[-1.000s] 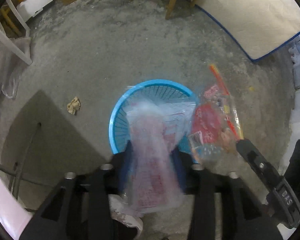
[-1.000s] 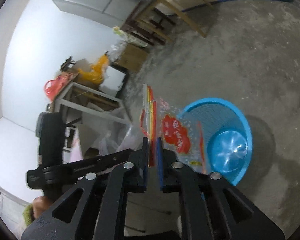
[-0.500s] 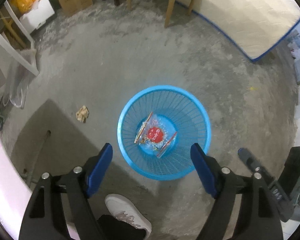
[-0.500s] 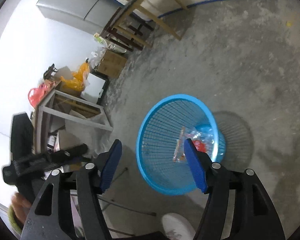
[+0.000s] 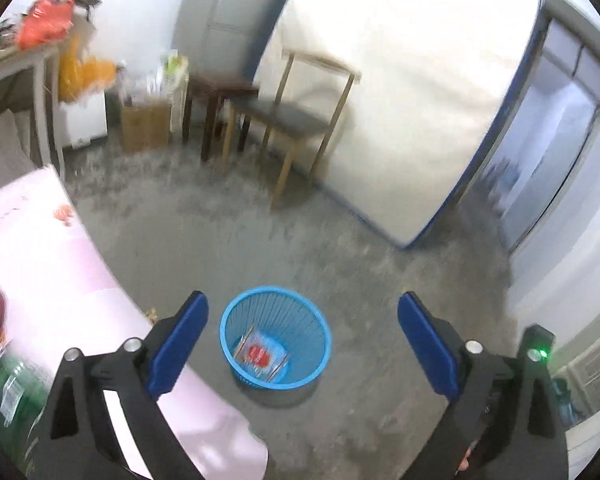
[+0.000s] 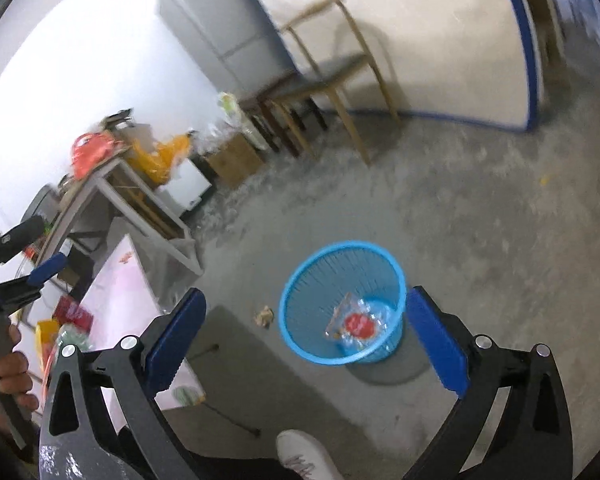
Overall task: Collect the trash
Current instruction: 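Move both tools back to the table toward the large red snack bag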
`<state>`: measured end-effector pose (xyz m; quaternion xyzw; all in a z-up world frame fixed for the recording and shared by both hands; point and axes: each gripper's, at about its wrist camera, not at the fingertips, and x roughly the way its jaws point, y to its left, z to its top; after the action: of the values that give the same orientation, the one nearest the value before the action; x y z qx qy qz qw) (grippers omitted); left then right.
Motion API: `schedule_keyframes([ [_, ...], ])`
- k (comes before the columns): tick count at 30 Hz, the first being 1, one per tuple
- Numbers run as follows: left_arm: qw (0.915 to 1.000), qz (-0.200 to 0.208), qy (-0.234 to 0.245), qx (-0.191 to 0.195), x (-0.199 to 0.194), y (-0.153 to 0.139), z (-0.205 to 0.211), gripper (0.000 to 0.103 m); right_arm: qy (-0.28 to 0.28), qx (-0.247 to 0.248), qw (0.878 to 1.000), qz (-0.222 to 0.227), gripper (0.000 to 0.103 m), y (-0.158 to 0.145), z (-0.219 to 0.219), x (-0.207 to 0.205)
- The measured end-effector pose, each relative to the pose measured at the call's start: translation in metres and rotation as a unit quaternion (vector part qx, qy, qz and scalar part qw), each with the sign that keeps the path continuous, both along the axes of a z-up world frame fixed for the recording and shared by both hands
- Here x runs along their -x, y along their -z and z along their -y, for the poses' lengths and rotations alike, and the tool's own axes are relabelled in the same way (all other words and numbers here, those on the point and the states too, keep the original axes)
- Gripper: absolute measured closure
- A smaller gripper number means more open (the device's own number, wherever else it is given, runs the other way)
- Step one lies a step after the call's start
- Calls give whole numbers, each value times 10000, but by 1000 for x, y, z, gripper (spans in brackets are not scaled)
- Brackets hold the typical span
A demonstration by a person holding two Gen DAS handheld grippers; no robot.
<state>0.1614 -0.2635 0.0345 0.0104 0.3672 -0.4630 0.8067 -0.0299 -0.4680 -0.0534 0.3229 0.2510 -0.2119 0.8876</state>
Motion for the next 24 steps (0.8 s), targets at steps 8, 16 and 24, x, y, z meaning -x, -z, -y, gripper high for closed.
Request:
schedule_keyframes([
  [8, 9951, 536, -648, 518, 52, -10, -158, 5, -1464, -85, 9854, 864, 6, -37, -65, -13],
  [16, 9646, -120, -2524, 753, 69, 31, -311, 6, -3290, -911, 9379, 615, 6, -35, -144, -86],
  [24, 9359, -996, -3238, 967, 32, 75, -380, 6, -4034, -1073, 9087, 45, 7, -25, -220, -148],
])
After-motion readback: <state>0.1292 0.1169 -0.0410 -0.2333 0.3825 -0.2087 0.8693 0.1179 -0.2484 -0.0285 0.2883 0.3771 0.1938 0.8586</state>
